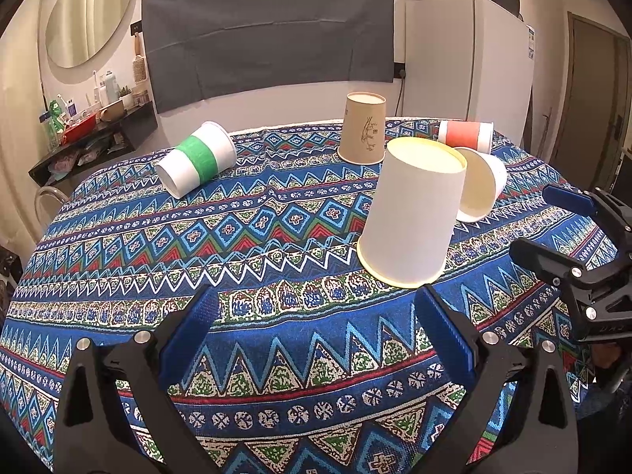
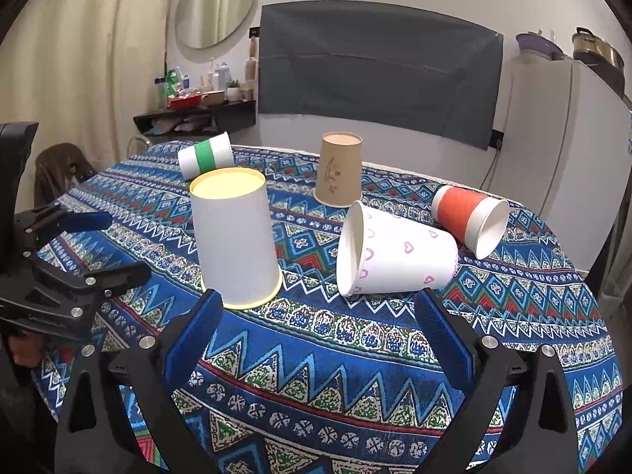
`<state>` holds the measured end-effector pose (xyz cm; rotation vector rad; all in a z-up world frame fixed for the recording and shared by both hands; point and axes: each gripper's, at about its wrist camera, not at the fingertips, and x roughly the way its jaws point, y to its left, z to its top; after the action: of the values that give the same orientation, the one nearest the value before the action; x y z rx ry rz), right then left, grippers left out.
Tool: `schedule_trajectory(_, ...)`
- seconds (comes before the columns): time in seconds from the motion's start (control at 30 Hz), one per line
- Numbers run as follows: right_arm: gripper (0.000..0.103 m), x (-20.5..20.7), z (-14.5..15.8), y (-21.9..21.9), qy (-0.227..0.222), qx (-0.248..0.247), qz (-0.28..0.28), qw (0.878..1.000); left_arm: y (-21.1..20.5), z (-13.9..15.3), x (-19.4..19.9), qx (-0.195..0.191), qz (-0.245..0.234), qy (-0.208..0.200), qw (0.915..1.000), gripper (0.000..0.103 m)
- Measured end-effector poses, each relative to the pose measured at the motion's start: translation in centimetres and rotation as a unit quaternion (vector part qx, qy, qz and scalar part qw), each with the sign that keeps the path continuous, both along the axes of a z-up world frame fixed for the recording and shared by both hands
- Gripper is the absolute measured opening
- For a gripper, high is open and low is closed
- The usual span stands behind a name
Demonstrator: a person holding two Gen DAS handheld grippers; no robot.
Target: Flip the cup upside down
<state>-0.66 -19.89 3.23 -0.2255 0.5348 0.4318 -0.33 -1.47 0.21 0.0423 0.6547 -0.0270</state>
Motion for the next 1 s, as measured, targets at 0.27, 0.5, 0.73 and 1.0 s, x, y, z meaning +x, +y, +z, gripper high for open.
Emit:
schedule_trajectory(0.27,0.094,0.14,-0.14,-0.02,0.005,-0.002,0.000,1.000,0.00,0.05,-0.11,-0.001,-0.005,0.001,1.0000,0.097)
schedule_trajectory(0.5,0.094,0.07,-0.12,0.06,0.003,-0.003,0.000,1.000,0.00,0.11,-0.04,0.000,-0.003,0.000,1.0000,0.097)
schedule_trajectory(0.73,0.094,0.09,-0.15,0.08,0.002,-0.004,0.001,1.000,0.00,0.14,-0.16,-0.001,-0.005,-0.001,1.0000,0.097)
schedule_trajectory(1.0,0.094,0.10,-0.15,0.07,0.003,-0.004,0.001,1.000,0.27,0.11,-0.22,-0.003,0.003,-0.003,1.0000,0.097)
